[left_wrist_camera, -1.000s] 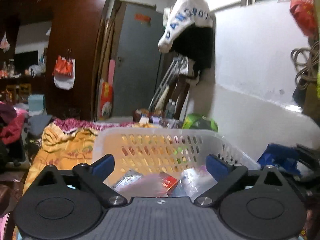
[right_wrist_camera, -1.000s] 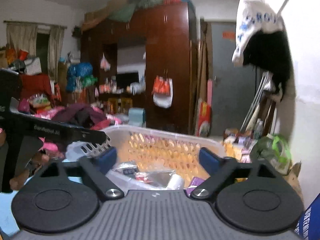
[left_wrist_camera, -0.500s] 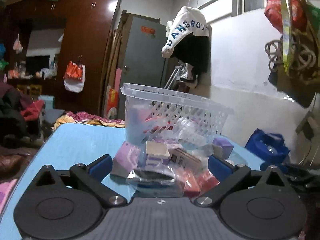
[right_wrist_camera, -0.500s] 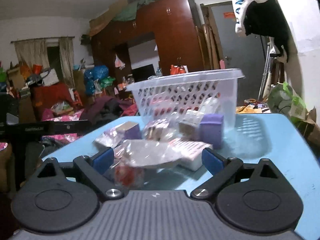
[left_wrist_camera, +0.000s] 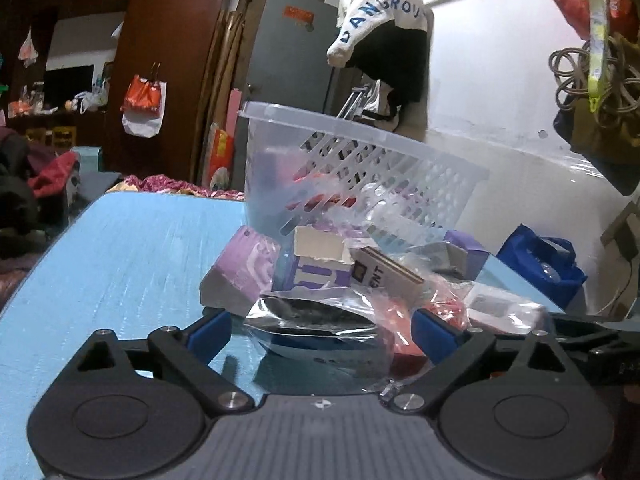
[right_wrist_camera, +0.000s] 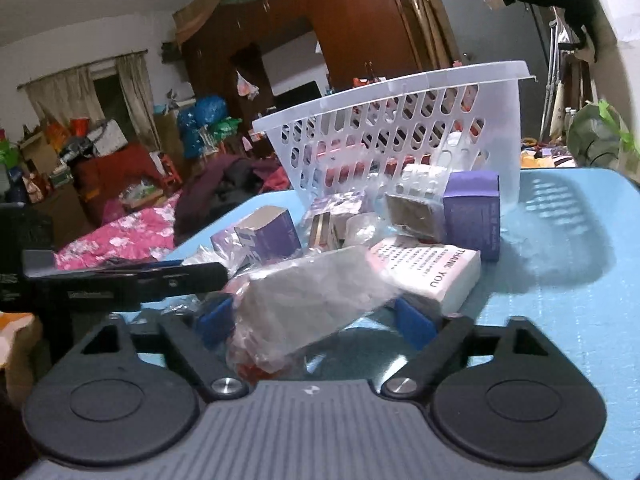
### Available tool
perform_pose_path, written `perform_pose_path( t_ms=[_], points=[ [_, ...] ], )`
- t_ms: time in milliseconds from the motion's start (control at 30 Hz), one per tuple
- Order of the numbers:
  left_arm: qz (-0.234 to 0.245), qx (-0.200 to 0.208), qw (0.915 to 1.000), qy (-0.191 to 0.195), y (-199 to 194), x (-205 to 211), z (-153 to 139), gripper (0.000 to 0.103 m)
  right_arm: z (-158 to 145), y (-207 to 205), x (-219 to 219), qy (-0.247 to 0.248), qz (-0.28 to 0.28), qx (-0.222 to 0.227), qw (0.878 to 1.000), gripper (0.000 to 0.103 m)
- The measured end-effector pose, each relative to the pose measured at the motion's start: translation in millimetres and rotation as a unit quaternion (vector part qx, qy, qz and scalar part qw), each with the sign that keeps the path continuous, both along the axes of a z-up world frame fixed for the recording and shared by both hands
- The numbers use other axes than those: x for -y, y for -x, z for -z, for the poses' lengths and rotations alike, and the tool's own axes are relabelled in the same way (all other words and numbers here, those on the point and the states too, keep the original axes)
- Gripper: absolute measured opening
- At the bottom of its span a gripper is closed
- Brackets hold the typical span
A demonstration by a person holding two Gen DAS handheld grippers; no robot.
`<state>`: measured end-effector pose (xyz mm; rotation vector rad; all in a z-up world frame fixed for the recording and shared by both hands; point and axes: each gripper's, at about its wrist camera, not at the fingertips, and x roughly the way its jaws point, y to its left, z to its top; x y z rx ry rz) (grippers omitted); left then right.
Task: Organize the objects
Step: 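Grasp the clear-wrapped dark box with the left tool while the right grasps a clear plastic bag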
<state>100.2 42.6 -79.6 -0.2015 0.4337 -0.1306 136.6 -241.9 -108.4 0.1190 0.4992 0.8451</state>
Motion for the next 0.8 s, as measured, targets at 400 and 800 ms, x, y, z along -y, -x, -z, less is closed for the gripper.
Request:
perform_pose_path(
  t_ms=[400,800],
  points=[
    [-0.007,0.035,0.9989,0.030,9.3,-3.3,7.1,0.081,-5.1,19.9,11.2,-0.012,0.015,0.045,0.999,0.048],
    [-0.011,0.067,0.9971,0.035,18.6,-6.0,3.4,0.081,-9.0,30.3,16.1,-0.010,0.024,0.084,0.996,0.044]
  ],
)
